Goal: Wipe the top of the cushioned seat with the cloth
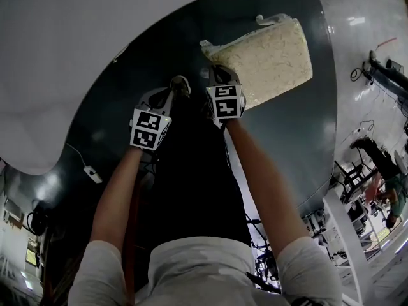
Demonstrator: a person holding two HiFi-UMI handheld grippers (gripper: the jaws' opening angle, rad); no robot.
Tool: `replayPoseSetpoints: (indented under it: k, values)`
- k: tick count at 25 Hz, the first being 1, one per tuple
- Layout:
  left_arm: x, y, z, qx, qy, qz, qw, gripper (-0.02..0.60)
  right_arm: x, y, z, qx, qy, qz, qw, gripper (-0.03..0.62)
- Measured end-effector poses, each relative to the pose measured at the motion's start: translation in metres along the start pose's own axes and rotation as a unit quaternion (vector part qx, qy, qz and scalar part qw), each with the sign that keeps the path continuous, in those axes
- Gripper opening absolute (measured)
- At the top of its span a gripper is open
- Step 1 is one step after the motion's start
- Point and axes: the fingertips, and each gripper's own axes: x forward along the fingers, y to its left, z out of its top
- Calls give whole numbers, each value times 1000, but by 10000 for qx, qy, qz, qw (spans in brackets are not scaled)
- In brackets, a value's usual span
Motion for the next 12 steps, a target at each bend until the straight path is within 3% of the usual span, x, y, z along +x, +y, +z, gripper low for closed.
replayPoseSetpoints:
  k: [6, 12]
  values:
    - [1, 2, 25, 226, -25, -126, 9997, 15, 6, 5, 21, -83, -38, 42, 9999, 21]
    - [5, 4, 45, 114, -172, -244, 9995, 15, 14, 10, 34, -374, -97, 126, 9992, 21]
